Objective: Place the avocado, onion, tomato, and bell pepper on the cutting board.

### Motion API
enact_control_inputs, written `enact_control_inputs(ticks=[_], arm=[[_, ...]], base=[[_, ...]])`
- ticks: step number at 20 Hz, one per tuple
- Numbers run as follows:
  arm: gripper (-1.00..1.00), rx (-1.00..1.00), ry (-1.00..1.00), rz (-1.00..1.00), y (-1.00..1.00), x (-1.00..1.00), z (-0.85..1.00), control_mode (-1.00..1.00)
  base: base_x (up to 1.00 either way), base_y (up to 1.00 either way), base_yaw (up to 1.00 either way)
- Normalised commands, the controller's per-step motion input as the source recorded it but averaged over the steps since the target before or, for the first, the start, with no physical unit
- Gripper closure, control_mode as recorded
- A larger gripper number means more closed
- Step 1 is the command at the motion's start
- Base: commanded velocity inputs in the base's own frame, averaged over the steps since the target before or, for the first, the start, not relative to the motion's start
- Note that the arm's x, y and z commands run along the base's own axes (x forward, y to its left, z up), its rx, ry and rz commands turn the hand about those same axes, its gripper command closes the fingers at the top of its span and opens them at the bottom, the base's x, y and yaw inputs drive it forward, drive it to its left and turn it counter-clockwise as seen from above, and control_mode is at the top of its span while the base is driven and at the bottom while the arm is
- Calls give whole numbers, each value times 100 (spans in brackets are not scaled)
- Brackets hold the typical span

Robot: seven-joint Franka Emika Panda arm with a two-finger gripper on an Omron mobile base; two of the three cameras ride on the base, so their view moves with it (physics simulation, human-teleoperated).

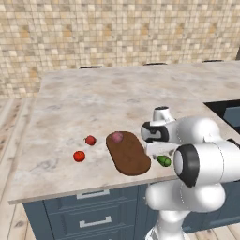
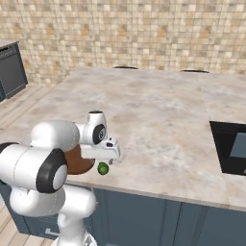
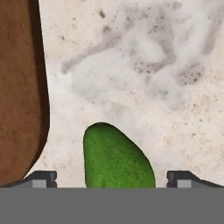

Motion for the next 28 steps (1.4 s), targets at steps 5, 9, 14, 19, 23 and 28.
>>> enact_control_inputs(ticks=[5, 9, 14, 19, 23, 28], arm=[[-100, 0, 9, 0, 0, -7, -15, -100], [-100, -2, 3, 0, -2, 0, -32, -100], [-100, -2, 5, 0, -9, -1, -25, -100], [100, -2, 7, 0, -7, -4, -13, -100], [100, 1, -6, 0, 1, 0, 0, -100], [100, 6, -19, 0, 1, -4, 30, -100]], base=[[0, 0, 0], [0, 0, 0], [0, 0, 0], [0, 0, 0], [0, 0, 0], [0, 0, 0]])
